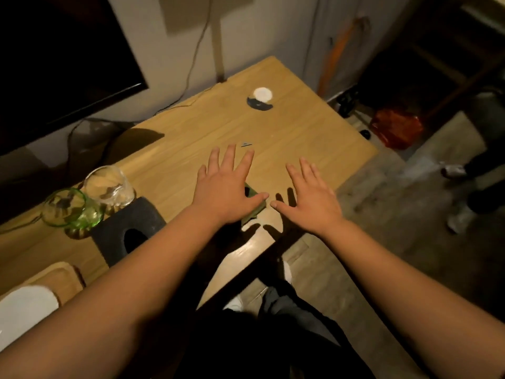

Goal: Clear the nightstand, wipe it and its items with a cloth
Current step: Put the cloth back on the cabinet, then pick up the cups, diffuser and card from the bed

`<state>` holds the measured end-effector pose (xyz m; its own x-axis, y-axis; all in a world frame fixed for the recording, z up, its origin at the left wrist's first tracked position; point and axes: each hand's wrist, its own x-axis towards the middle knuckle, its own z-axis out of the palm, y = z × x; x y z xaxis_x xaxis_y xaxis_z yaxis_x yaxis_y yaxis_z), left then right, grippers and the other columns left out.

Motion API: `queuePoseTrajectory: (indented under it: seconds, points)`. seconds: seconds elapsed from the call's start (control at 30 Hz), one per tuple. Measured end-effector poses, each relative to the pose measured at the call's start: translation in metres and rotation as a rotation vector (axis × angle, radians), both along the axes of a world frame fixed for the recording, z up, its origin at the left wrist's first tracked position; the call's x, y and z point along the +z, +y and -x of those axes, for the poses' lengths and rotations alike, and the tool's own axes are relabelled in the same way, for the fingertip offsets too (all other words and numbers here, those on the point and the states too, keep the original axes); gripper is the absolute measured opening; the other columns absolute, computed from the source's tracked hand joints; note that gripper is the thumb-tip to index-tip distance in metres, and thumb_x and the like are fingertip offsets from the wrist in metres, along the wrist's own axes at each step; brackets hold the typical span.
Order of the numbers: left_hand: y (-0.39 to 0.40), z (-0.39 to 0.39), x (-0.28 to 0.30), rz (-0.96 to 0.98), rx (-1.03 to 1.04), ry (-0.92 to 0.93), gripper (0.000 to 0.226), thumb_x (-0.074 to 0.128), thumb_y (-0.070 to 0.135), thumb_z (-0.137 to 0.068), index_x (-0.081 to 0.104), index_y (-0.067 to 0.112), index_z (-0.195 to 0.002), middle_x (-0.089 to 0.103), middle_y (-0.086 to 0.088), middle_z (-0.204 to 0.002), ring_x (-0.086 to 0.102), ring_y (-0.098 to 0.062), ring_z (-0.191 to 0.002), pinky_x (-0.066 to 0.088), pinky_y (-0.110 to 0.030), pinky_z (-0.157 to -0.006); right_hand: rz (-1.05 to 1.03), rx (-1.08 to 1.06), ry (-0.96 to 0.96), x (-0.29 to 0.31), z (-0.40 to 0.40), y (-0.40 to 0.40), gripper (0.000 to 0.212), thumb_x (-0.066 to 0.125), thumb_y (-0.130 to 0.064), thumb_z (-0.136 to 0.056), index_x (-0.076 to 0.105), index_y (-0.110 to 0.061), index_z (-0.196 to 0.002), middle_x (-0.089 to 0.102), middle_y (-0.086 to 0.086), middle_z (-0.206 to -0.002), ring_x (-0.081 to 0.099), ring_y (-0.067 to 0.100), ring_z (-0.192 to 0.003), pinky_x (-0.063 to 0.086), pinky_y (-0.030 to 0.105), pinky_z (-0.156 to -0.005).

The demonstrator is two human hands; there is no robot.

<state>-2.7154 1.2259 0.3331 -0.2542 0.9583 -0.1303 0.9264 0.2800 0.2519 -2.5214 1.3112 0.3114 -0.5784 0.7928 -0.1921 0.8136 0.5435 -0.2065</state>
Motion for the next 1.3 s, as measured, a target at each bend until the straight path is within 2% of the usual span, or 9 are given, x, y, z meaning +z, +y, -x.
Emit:
queuePoseTrajectory:
  seconds: [0.27, 0.5, 0.6, 0.8, 0.9, 1.0, 1.1, 1.2, 1.3]
  points:
    - [0.040, -0.122, 0.060, -0.136, -0.469, 0.067, 0.091, 0.031, 0.079, -0.076, 0.006, 0.035, -0.151, 0.004, -0.002, -0.162, 0.006, -0.033, -0.147, 0.023, -0.056, -0.112, -0.114, -0.462, 0.062, 0.062, -0.142, -0.055, 0.094, 0.035, -0.083, -0.073, 0.010, -0.035, -0.150, -0.001, -0.001, -0.162, 0.001, 0.024, -0.148, 0.017, 0.052, -0.114]
    - [0.026, -0.296, 0.099, -0.247, -0.885, 0.055, 0.091, 0.028, 0.080, -0.075, 0.004, 0.035, -0.151, 0.004, -0.002, -0.162, 0.004, -0.029, -0.148, 0.023, -0.056, -0.113, -0.221, -0.886, 0.124, 0.095, -0.296, -0.141, 0.089, 0.034, -0.082, -0.074, 0.017, -0.037, -0.149, 0.005, -0.004, -0.162, 0.007, 0.019, -0.147, 0.020, 0.048, -0.113]
    - [-0.003, -0.386, 0.109, -0.302, -1.055, 0.032, 0.091, 0.030, 0.079, -0.076, 0.004, 0.035, -0.151, 0.006, -0.003, -0.162, 0.006, -0.029, -0.148, 0.024, -0.057, -0.112, -0.263, -1.056, 0.149, 0.101, -0.372, -0.203, 0.083, 0.038, -0.078, -0.079, 0.021, -0.036, -0.149, 0.008, -0.004, -0.161, 0.010, 0.019, -0.147, 0.022, 0.046, -0.114]
    - [-0.097, -0.554, 0.120, -0.357, -1.363, -0.028, 0.091, 0.032, 0.080, -0.076, 0.004, 0.037, -0.151, 0.007, -0.002, -0.162, 0.008, -0.029, -0.148, 0.028, -0.058, -0.109, -0.342, -1.341, 0.120, 0.111, -0.502, -0.343, 0.084, 0.027, -0.080, -0.078, 0.026, -0.031, -0.147, 0.021, 0.002, -0.159, 0.023, 0.024, -0.143, 0.026, 0.044, -0.111]
    - [-0.157, -0.629, 0.124, -0.340, -1.527, -0.074, 0.092, 0.031, 0.080, -0.073, 0.005, 0.037, -0.151, 0.008, -0.003, -0.162, 0.009, -0.030, -0.147, 0.030, -0.060, -0.108, -0.324, -1.525, 0.117, 0.111, -0.555, -0.421, 0.083, 0.024, -0.084, -0.077, 0.022, -0.036, -0.146, 0.017, -0.001, -0.160, 0.018, 0.024, -0.144, 0.023, 0.046, -0.111]
    - [-0.201, -0.688, 0.126, -0.334, -1.635, -0.107, 0.094, 0.030, 0.081, -0.071, 0.004, 0.039, -0.150, 0.006, -0.001, -0.162, 0.008, -0.028, -0.148, 0.030, -0.060, -0.107, -0.296, -1.687, 0.077, 0.112, -0.592, -0.484, 0.081, 0.023, -0.087, -0.076, 0.020, -0.041, -0.143, 0.017, -0.003, -0.159, 0.017, 0.024, -0.144, 0.022, 0.046, -0.111]
    - [-0.240, -0.740, 0.126, -0.328, -1.755, -0.136, 0.093, 0.027, 0.082, -0.071, 0.001, 0.039, -0.149, 0.004, -0.001, -0.162, 0.006, -0.028, -0.148, 0.028, -0.061, -0.108, -0.278, -1.810, 0.072, 0.120, -0.620, -0.539, 0.091, 0.020, -0.089, -0.072, 0.022, -0.035, -0.145, 0.021, 0.001, -0.158, 0.020, 0.026, -0.144, 0.023, 0.049, -0.113]
    - [-0.269, -0.785, 0.125, -0.336, -1.879, -0.136, 0.092, 0.025, 0.084, -0.074, 0.000, 0.038, -0.150, 0.003, -0.001, -0.162, 0.006, -0.029, -0.148, 0.026, -0.061, -0.109, -0.332, -1.891, -0.007, 0.124, -0.641, -0.582, 0.085, 0.029, -0.078, -0.081, 0.026, -0.026, -0.147, 0.026, 0.006, -0.156, 0.025, 0.027, -0.142, 0.023, 0.046, -0.113]
    - [-0.285, -0.829, 0.118, -0.323, -1.986, -0.132, 0.092, 0.021, 0.085, -0.074, -0.005, 0.039, -0.149, -0.002, -0.001, -0.162, 0.004, -0.028, -0.148, 0.022, -0.061, -0.109, -0.258, -2.031, -0.010, 0.124, -0.663, -0.603, 0.090, 0.026, -0.080, -0.077, 0.021, -0.027, -0.149, 0.021, 0.004, -0.158, 0.019, 0.026, -0.145, 0.021, 0.050, -0.115]
